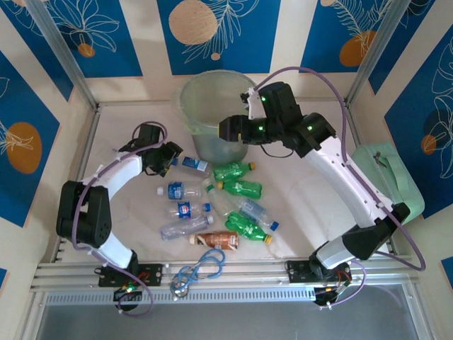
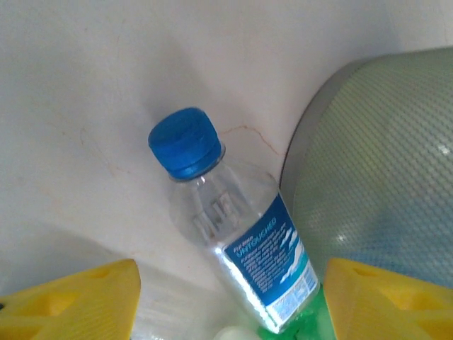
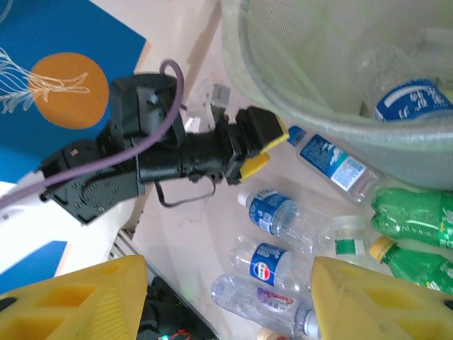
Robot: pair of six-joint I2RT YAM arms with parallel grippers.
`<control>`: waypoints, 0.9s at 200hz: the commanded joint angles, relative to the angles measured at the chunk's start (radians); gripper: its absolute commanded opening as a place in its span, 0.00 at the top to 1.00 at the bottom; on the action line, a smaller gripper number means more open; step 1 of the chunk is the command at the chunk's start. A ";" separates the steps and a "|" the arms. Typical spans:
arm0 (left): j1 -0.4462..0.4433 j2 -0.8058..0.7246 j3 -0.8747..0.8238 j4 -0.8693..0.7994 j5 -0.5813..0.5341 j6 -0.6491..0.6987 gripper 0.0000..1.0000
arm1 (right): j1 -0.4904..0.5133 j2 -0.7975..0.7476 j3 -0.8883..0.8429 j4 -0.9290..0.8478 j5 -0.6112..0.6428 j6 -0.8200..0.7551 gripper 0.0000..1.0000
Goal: Put the plastic bottles in the bin
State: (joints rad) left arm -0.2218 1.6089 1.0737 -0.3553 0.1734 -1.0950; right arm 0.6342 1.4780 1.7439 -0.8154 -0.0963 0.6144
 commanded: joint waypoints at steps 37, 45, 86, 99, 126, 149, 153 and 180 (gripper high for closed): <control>0.015 0.121 0.088 -0.032 -0.087 -0.033 0.35 | 0.027 -0.077 -0.133 0.053 0.006 0.044 0.37; 0.015 0.135 0.094 -0.031 -0.090 -0.037 0.35 | 0.028 -0.082 -0.142 0.052 0.006 0.044 0.37; 0.017 0.206 0.132 -0.034 -0.105 -0.037 0.35 | 0.046 -0.105 -0.156 0.063 -0.001 0.045 0.37; 0.019 0.229 0.143 -0.025 -0.098 -0.038 0.36 | 0.051 -0.104 -0.154 0.061 -0.003 0.044 0.36; 0.018 0.265 0.171 -0.030 -0.106 -0.045 0.37 | 0.061 -0.106 -0.152 0.060 -0.003 0.044 0.36; 0.019 0.290 0.191 -0.044 -0.111 -0.046 0.40 | 0.065 -0.106 -0.154 0.055 0.002 0.044 0.36; 0.018 0.293 0.192 -0.045 -0.112 -0.045 0.40 | 0.065 -0.105 -0.155 0.053 0.003 0.044 0.36; 0.018 0.308 0.193 -0.045 -0.102 -0.049 0.45 | 0.067 -0.107 -0.156 0.055 0.006 0.042 0.36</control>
State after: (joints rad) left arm -0.2131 1.8942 1.2430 -0.3737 0.0837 -1.1290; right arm 0.6937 1.3895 1.5955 -0.7692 -0.0891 0.6548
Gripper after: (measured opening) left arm 0.569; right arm 0.639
